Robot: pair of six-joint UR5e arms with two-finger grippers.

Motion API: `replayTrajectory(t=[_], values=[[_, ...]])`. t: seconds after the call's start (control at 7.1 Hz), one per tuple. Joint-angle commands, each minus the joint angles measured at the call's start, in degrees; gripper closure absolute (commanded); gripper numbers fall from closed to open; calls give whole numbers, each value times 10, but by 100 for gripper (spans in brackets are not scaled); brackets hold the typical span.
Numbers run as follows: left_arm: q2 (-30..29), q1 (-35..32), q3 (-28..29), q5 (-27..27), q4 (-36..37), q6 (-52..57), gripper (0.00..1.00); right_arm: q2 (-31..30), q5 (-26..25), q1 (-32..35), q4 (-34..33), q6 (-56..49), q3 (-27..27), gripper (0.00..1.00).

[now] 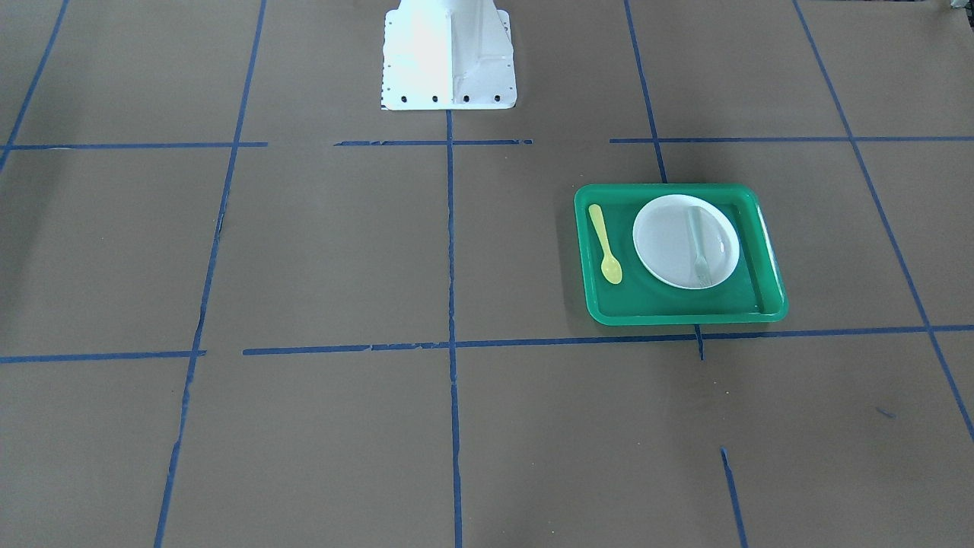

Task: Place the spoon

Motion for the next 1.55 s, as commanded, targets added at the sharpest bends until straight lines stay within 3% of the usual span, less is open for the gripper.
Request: replayTrajectory(t=[0.0, 0.14, 0.28, 0.56, 1.41], values=[[2, -4, 4, 0, 1, 5, 21, 0, 0, 0, 0, 0, 0, 0], [10, -4, 0, 0, 0, 7, 14, 0, 0, 0, 0, 0, 0, 0], [47, -4, -31, 6, -5, 8, 0, -1, 0, 0, 0, 0, 0, 0], [64, -4, -23, 0, -39, 1, 0, 0, -1, 0, 0, 0, 0, 0], [61, -3, -23, -2, -41, 7, 0, -1, 0, 0, 0, 0, 0, 0]])
